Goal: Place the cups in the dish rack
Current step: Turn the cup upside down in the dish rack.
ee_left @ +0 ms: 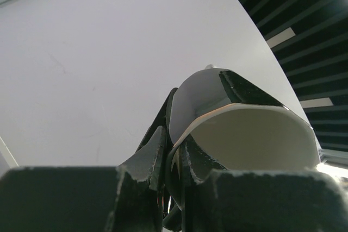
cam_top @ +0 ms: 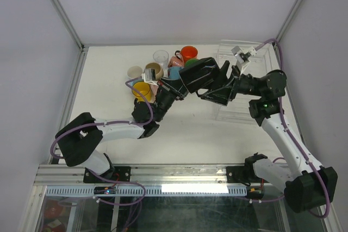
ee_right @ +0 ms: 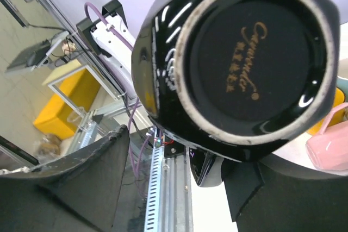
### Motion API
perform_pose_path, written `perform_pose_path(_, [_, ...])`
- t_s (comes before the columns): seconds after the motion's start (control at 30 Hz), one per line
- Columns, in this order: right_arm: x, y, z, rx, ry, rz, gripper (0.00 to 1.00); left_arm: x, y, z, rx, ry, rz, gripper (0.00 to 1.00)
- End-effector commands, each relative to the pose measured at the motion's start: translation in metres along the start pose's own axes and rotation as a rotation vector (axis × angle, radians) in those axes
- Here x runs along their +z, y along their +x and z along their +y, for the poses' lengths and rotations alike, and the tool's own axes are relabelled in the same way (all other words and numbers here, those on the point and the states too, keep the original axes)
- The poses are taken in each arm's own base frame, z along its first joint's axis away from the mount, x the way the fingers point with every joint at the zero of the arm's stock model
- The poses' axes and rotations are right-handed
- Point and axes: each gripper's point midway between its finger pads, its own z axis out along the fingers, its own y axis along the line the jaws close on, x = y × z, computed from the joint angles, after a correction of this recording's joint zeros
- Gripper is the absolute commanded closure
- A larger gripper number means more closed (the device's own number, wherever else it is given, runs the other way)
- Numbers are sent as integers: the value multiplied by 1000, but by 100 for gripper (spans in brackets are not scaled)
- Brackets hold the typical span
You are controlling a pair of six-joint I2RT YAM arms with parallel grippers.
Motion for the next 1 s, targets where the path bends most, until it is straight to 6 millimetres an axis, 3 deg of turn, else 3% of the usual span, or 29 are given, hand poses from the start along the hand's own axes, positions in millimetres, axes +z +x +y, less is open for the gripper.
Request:
perform_pose_path(0.0, [3, -18, 17, 17, -37, -63, 35, -1, -35, -109, -189, 392, -129, 100])
perform_pose_path(0.27, [1, -14, 15, 6, -35, -65, 57, 0, -34, -108, -188, 388, -131, 100])
perform_pose_path(0.43, [1, -12, 15, -12, -36, -59, 95, -2, -33, -103, -186, 374, -131, 99])
perform_pose_path(0.5, [-1, -12, 15, -19, -31, -61, 100, -4, -34, -101, -179, 364, -136, 96])
perform_pose_path(0.63, [-5, -10, 14, -26, -20, -65, 100, -10, -36, -93, -138, 333, -151, 78])
perform_pose_path(0.87, [-15, -12, 13, -64, 13, -89, 100, -38, -37, -62, -61, 221, -151, 26])
perform_pose_path(0.97, [-22, -14, 9, -82, 42, -101, 100, -53, -30, -45, -20, 172, -110, 15])
